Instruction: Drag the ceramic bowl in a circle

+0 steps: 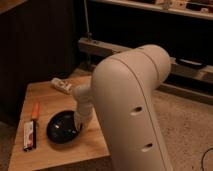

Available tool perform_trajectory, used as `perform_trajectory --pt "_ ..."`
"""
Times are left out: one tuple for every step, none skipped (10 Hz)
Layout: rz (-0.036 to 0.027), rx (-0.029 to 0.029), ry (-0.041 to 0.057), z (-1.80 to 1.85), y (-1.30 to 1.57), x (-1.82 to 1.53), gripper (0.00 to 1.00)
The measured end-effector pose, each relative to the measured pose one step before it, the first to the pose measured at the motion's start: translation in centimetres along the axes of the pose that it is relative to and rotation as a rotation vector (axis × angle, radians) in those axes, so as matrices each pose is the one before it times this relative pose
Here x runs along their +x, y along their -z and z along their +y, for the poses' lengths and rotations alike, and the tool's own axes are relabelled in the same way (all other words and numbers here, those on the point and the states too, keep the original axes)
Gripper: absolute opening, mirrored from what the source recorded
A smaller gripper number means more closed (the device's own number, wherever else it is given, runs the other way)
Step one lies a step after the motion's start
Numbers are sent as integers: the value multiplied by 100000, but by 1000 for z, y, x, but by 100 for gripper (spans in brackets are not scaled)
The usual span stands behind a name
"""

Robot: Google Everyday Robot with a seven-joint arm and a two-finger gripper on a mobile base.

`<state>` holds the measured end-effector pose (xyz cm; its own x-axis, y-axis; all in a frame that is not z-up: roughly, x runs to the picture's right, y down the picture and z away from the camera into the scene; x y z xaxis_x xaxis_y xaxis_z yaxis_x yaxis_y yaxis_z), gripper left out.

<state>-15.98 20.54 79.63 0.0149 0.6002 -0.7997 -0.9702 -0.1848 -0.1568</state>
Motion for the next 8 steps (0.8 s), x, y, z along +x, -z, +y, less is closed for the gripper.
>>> perform_trajectory --pt "-1134 -927 4304 2276 351 -769 0" --pt "-1179 -879 2936 1572 409 -944 0" --pt "-1074 -1111 1255 596 425 -991 0" --pt "-1212 -1212 768 186 630 -1358 0" --pt "-1630 -1415 -546 -219 459 -1443 0" --pt "-1008 -654 -1203 -793 424 -1062 0" --pt "-1375 -1096 -2303 -1289 612 -1138 0" --pt "-1120 -879 -2261 -1279 567 -454 0"
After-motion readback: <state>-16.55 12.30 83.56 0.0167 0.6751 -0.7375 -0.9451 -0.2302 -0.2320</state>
